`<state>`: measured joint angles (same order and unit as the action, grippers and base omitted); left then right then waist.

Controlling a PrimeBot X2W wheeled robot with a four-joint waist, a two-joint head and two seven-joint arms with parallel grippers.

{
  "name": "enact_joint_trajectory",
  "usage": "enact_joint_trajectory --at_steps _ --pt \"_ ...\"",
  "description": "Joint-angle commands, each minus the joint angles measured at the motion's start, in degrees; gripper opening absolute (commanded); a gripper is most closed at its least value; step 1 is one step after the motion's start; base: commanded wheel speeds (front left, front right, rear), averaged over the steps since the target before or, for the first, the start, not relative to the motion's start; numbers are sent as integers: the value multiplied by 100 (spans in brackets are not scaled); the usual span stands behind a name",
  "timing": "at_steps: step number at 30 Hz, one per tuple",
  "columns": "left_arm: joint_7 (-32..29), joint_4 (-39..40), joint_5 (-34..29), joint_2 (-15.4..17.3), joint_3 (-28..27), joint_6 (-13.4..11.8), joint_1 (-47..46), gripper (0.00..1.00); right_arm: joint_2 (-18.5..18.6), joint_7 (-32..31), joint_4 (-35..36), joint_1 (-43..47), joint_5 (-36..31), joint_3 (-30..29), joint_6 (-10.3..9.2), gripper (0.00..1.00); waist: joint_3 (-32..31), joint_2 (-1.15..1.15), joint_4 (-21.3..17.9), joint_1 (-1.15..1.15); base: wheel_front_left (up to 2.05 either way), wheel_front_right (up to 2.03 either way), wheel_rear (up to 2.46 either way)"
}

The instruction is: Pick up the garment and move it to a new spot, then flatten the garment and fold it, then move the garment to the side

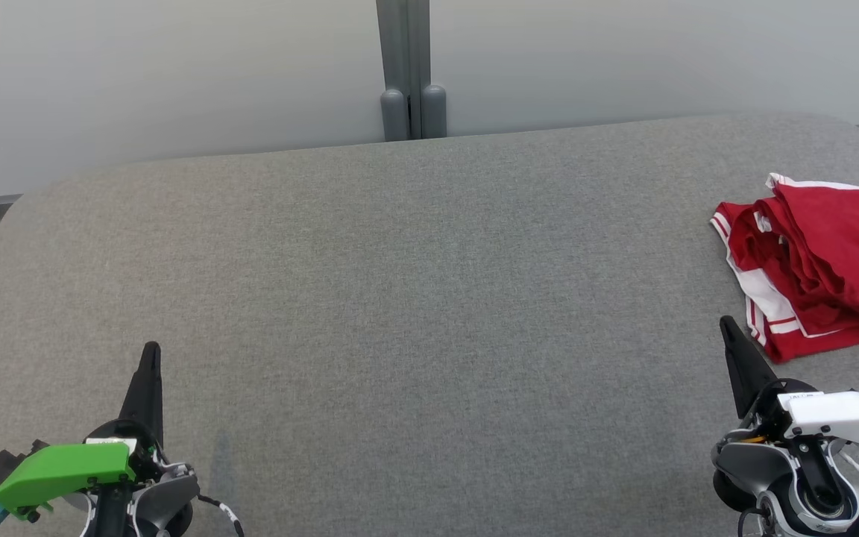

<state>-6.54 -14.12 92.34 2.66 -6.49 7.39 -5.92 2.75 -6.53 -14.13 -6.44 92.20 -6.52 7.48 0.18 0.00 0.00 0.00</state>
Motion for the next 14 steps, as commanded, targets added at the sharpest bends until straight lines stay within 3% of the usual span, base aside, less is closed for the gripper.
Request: enact_joint_trajectory --at_steps 1,14 --pt "-18 15 16 40 -16 21 -60 0 24 -14 33 48 40 -7 2 0 0 0 0 0 0 0 0" --pt "-17 15 16 40 -15 21 -60 0 23 -14 33 49 40 -7 3 0 0 0 0 0 0 0 0"
